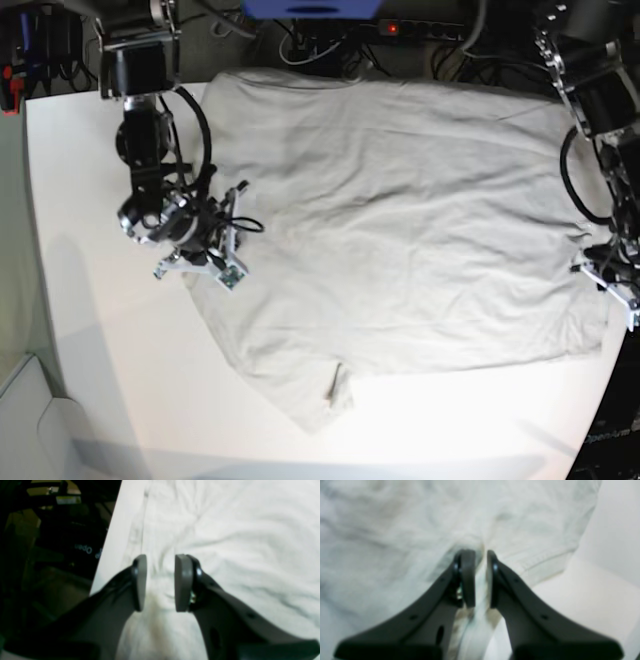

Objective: Layout the t-shirt on the table in an organized manner, then fold the t-shirt properly
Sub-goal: 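Pull the hem corner with the left gripper while right gripper grasps the shirt edge, then smooth the shirt flat with both grippers, left gripper moving along the hem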

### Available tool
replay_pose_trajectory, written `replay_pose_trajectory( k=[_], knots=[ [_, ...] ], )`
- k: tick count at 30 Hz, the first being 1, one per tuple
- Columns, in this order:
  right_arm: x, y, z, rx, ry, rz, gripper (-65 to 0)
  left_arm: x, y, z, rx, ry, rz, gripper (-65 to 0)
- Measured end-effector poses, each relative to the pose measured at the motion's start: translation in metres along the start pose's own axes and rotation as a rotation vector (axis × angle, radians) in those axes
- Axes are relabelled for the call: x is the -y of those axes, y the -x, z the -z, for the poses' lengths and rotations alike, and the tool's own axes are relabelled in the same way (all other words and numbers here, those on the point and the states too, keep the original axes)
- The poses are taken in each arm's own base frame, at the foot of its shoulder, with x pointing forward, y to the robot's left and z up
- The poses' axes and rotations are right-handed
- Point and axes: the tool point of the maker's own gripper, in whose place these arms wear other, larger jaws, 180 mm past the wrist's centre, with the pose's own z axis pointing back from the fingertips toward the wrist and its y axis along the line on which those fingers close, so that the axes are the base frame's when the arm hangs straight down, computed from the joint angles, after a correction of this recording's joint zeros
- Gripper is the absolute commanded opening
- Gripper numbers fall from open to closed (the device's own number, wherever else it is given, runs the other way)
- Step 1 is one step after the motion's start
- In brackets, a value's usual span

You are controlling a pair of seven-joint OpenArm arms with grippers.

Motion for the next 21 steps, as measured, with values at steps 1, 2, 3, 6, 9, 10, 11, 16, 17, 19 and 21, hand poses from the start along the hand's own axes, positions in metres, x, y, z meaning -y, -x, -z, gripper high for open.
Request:
replay_pose_trajectory(
  k=[1, 2, 3, 6, 9, 10, 11, 16, 17, 19, 21],
  knots=[
    [0.004, 0.003, 0.005, -0.014, -0.008, 0.005, -57.7, 0.001, 0.006, -0.005, 0.000, -0.001, 0.001, -46.2],
    [0.008, 0.001, 0.009, 0.010, -0.018, 0.019, -57.7, 0.001, 0.013, -0.009, -0.004, -0.009, 0.007, -46.2],
    [0.013, 0.002, 0.014, 0.014, -0.025, 0.031, -57.7, 0.001, 0.016, -0.012, -0.009, -0.010, 0.010, -46.2],
    [0.029, 0.000, 0.023, 0.042, -0.032, 0.056, -57.7, 0.003, 0.014, -0.028, 0.034, -0.015, 0.030, -46.2],
    [0.042, 0.002, 0.031, 0.118, -0.056, 0.124, -57.7, 0.002, 0.016, -0.041, 0.070, -0.029, 0.027, -46.2],
    [0.046, 0.003, 0.033, 0.129, -0.060, 0.135, -57.7, 0.001, 0.023, -0.042, 0.055, -0.034, 0.029, -46.1],
    [0.050, 0.003, 0.034, 0.139, -0.068, 0.146, -57.7, 0.004, 0.031, -0.042, 0.034, -0.026, 0.027, -46.1],
    [0.074, 0.009, 0.035, 0.134, -0.052, 0.167, -57.7, 0.018, 0.036, -0.040, 0.035, 0.004, 0.009, -46.1],
    [0.080, 0.010, 0.035, 0.127, -0.045, 0.165, -57.7, 0.020, 0.039, -0.041, 0.030, 0.007, 0.007, -46.1],
    [0.090, 0.014, 0.034, 0.108, -0.033, 0.168, -57.7, 0.030, 0.052, -0.041, 0.002, 0.021, -0.001, -46.2],
    [0.100, 0.016, 0.033, 0.085, -0.023, 0.166, -57.7, 0.043, 0.064, -0.040, -0.026, 0.047, -0.018, -46.2]
  ],
)
